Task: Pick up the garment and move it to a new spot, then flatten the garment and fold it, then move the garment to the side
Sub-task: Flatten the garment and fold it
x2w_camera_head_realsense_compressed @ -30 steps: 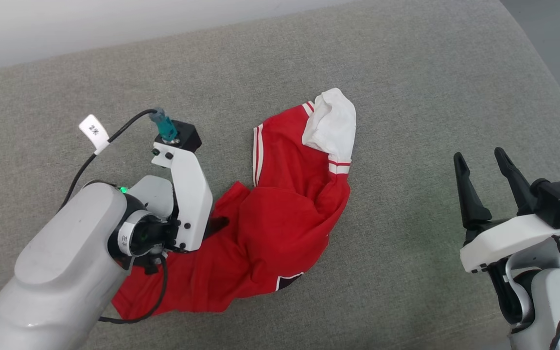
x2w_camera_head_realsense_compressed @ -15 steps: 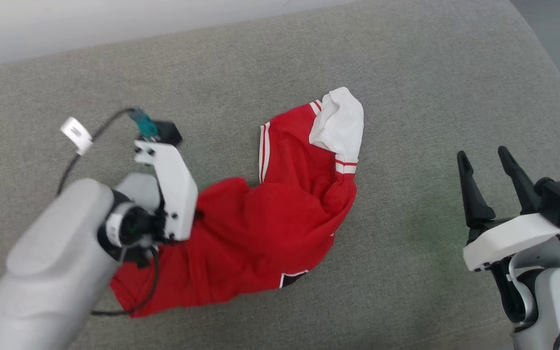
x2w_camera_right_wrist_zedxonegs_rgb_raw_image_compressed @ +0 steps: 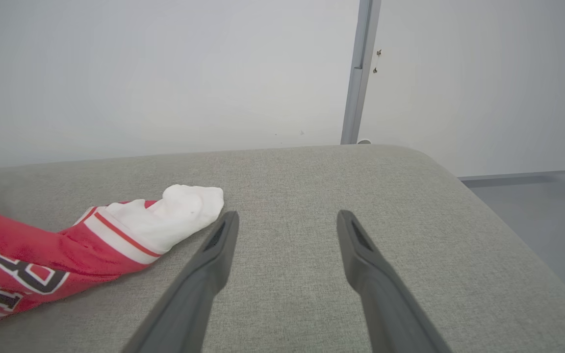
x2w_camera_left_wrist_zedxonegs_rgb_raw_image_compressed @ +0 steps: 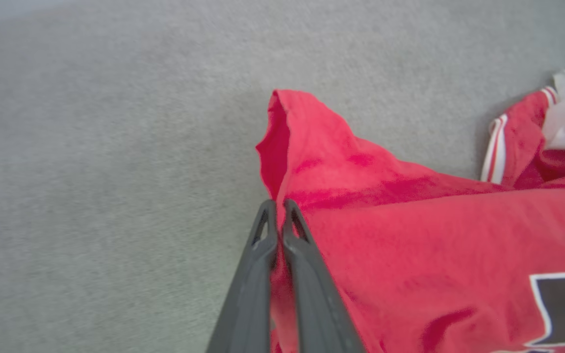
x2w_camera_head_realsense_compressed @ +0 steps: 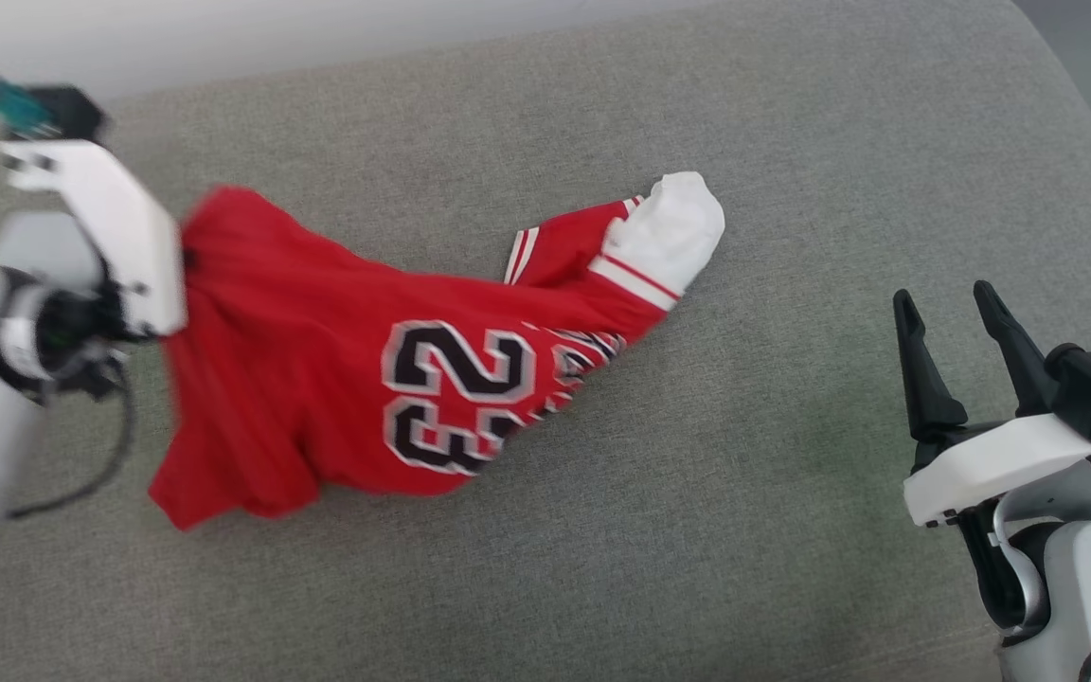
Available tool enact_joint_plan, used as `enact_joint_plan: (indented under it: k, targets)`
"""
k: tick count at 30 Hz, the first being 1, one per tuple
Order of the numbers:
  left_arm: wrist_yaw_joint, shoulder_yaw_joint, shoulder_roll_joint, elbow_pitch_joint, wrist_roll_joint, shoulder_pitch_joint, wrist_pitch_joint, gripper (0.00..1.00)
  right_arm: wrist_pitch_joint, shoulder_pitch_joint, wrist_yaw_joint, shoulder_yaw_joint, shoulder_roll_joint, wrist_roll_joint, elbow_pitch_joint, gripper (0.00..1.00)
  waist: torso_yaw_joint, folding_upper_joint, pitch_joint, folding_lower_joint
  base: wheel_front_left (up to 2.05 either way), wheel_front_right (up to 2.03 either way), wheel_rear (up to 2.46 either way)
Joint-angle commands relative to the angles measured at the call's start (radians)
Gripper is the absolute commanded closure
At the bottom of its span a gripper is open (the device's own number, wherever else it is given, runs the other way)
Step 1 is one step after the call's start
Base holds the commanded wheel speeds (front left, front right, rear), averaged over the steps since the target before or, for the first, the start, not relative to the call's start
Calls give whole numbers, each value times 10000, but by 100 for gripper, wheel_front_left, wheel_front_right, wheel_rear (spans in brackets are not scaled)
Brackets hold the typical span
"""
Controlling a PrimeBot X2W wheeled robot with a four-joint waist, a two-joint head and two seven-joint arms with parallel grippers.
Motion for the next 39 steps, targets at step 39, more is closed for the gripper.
enact_joint_plan:
  k: [39]
  targets:
    - [-131, -1217, 741, 2680, 3004, -2088, -2658, 100, 3, -460, -3, 163, -188, 201, -349, 0, -306, 0, 1119, 0, 0, 0, 0]
